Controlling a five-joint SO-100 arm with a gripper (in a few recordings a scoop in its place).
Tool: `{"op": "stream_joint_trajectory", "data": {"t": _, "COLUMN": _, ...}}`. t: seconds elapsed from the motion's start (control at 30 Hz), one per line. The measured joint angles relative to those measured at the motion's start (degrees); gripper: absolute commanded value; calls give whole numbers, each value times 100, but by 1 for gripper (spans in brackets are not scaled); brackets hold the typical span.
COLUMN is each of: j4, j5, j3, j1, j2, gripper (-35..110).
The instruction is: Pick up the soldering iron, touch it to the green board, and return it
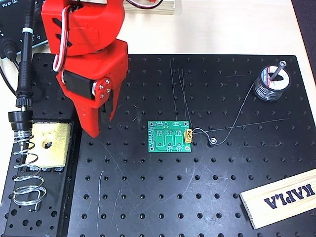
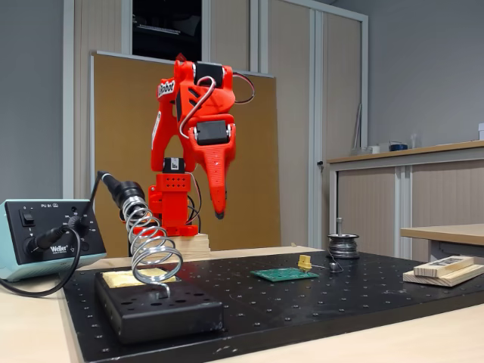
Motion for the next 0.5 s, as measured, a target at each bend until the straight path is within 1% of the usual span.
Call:
{"op": "stream_joint_trajectory", "data": {"t": 0.2, "j4": -88, "j5": 62, "j3": 483, "j1": -123, "j2": 299, "gripper": 8}}
{"op": "stream_joint_trajectory", "data": {"t": 0.5, "j4": -360, "j5": 70, "j3": 545, "j1": -193, "j2": 316, "gripper": 8}}
